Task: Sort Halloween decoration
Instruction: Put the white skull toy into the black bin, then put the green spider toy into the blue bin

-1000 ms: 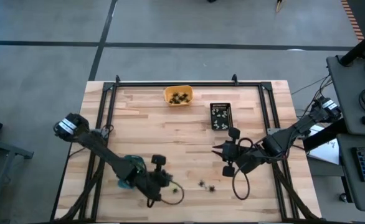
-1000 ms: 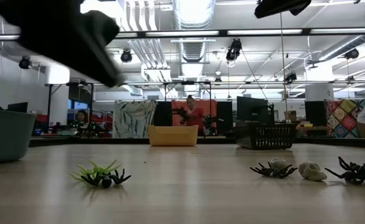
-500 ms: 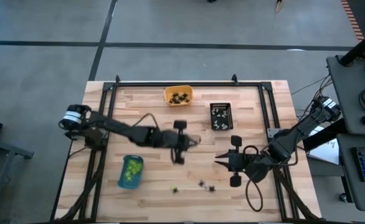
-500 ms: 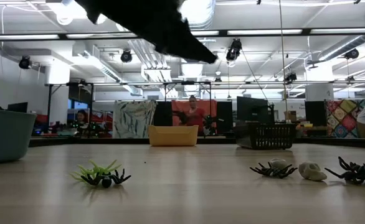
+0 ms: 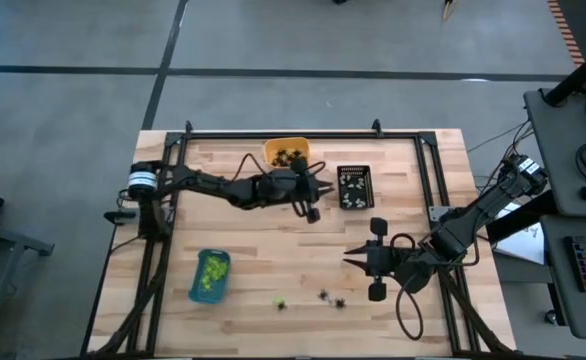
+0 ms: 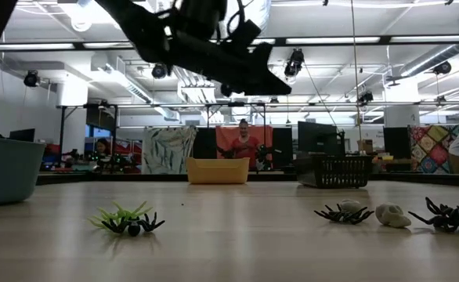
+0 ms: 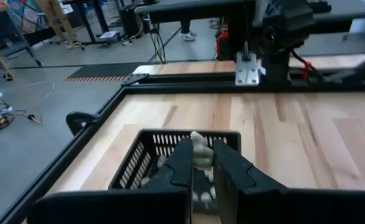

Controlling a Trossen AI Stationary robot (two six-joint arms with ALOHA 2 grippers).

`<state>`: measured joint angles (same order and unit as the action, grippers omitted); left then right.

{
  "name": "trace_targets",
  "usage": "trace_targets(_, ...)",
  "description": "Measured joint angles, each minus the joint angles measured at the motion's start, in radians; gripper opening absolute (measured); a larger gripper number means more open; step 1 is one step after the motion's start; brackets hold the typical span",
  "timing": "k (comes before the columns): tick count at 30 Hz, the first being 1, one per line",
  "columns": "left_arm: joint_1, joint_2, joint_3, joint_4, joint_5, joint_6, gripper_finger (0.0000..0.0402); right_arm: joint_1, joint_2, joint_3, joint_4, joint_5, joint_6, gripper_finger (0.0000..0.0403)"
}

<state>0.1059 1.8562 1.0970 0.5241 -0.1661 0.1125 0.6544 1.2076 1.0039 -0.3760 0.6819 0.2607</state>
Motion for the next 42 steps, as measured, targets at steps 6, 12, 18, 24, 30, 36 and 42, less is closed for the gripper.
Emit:
trace_targets(6,0.021,0.132,0.171,-0.026,0.04,0.004,0.0006,0.0,0.0,0.0,0.013,0.001,-0.003,0.0057)
trace_targets(12,0.053,0.261,0.35,-0.145,0.035,0.04,0.0006,0.0,0.0,0.0,0.016,0.002,-0.003,0.0057)
trace_targets(18,0.077,0.329,0.412,-0.193,0.036,0.003,0.0012,0.0,0.0,0.0,0.015,0.002,-0.008,0.0057)
trace_targets(24,0.094,0.346,0.428,-0.221,0.053,-0.052,0.0061,0.0,0.0,-0.001,0.018,0.002,-0.011,0.0057)
trace_targets(30,0.091,0.34,0.428,-0.251,0.073,-0.052,0.0116,0.0,0.0,-0.003,0.019,0.002,0.008,0.0057)
trace_targets(36,0.065,0.293,0.428,-0.327,0.105,-0.054,0.0126,0.0,0.0,-0.003,0.019,0.003,0.035,0.0057)
trace_targets(42,-0.008,0.155,0.426,-0.479,0.099,-0.003,0.0108,0.0,0.0,-0.023,0.016,0.002,0.113,0.0057)
